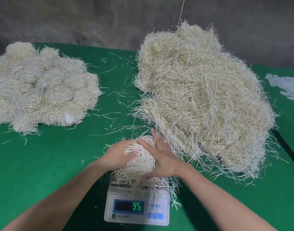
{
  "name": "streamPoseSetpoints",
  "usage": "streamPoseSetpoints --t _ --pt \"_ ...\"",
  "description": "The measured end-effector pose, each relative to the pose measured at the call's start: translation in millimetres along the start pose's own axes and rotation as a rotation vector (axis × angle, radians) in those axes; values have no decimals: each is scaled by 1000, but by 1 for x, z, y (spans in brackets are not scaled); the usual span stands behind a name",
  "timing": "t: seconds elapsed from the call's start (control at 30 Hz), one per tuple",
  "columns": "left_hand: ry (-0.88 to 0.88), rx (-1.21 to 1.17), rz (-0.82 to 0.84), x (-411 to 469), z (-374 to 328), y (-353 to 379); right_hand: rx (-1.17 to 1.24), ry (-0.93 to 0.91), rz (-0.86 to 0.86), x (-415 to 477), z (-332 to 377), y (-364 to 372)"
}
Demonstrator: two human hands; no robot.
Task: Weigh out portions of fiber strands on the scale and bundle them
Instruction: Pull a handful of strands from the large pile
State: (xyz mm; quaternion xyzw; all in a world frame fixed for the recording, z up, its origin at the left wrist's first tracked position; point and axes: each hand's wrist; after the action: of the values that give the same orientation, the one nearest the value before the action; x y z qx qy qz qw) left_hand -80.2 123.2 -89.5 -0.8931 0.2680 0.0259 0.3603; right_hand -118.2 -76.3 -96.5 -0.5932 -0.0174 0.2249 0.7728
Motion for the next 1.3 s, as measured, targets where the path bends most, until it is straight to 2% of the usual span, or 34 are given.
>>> streamPoseSetpoints --t 0.17,0.33,0.4,0.5,0.53,0.6,0.67,0.73,0.83,0.87,0.97,1.1,1.23,1.3 --pt "37 -155 -143 -9 -1 17 39 90 -136 8 7 24" --pt "70 -513 -312 -15 -18 17 485 181 -442 18 22 13" --pt "35 -858 -313 -8 -42 12 624 213 -521 28 28 -12" --pt "-154 -1611 -137 19 -78 -4 479 112 -632 34 42 -50" --pt "-192 -1731 -113 27 -89 -11 419 65 -642 33 47 -61" --pt "-240 -1811 -188 39 -108 -26 430 -19 -604 25 53 -75" --pt "-236 -1859 -261 46 -115 -36 610 -95 -555 13 57 -81" --pt "-199 -1774 -358 46 -122 -37 714 -110 -552 6 64 -81" --pt "-156 -1445 -587 39 -142 -13 675 170 -745 20 56 -106" --pt "-141 -1407 -614 37 -150 -6 737 228 -777 25 49 -120" --pt "-79 -1489 -533 43 -162 -13 876 117 -700 30 45 -129" --pt "-96 -1429 -731 57 -161 -23 790 61 -684 23 56 -107" --pt "-132 -1436 -616 56 -176 -1 946 123 -626 28 27 -137" --pt "-26 -1295 -664 63 -177 -12 992 57 -671 25 36 -130"
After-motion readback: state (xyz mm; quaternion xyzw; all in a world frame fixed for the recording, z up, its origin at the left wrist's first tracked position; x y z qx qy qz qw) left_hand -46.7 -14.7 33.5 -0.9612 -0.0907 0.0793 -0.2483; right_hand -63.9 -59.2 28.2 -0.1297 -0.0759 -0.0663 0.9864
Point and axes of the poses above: each hand's wrist, its own x-axis towards the middle knuckle, its own y-axis out of the palm, z = x × y, and after that the axes turned 11 degrees about -x, right-handed
